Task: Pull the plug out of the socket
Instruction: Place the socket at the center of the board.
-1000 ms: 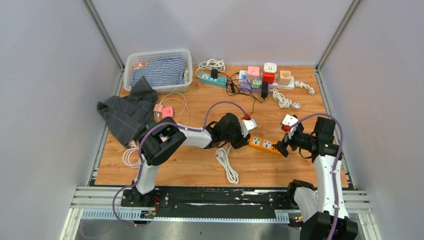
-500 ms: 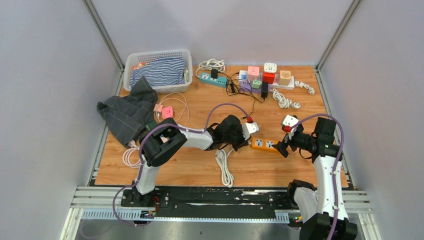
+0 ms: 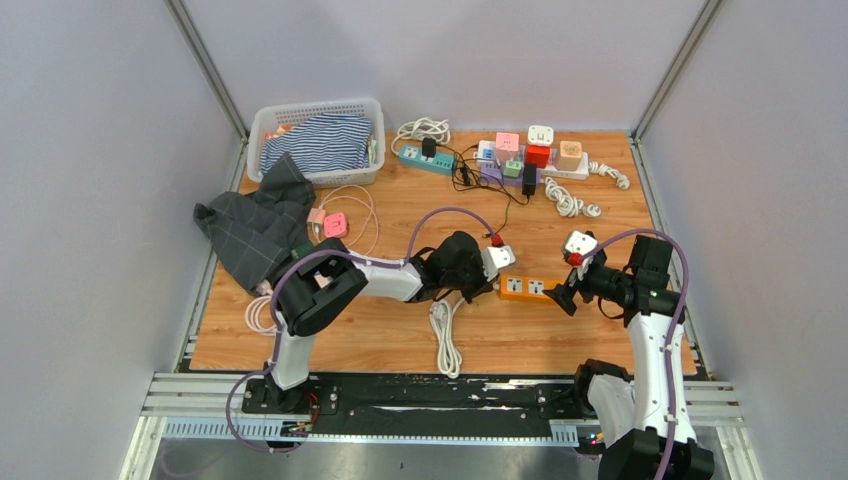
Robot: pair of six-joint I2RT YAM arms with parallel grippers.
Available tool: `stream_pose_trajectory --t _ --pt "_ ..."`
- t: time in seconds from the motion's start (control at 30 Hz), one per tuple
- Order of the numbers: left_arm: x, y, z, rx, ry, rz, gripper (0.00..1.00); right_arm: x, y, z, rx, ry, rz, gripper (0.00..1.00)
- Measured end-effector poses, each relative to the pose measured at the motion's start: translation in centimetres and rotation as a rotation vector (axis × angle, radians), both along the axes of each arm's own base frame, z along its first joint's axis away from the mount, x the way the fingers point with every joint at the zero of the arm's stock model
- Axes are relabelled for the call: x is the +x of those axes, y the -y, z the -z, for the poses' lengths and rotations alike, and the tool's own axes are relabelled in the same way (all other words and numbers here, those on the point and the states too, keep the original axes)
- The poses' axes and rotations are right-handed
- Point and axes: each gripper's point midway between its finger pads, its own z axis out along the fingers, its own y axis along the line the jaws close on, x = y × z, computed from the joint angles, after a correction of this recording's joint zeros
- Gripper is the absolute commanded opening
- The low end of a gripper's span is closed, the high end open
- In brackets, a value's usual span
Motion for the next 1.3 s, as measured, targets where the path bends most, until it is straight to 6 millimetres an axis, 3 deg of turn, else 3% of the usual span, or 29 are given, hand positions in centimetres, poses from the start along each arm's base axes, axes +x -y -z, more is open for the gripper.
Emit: stream_pose_trajectory --t 0.63,0.97,1.3 --pt "1.7 -3.4 -2.8 -0.030 -0.023 -0.209 0.00 -0.3 -0.2 0.1 0.004 -0.007 -0.012 0.96" --pt "2.1 -8.5 -4.7 -0.132 0.002 -0.419 0.00 -0.4 -0.2 -0.2 0.006 0.008 -0.014 0.96" --pt "2.9 -13.3 -8.3 -0.301 0.053 -0.648 0.00 -0.5 -0.4 -0.2 0.013 0.007 -0.022 0.96"
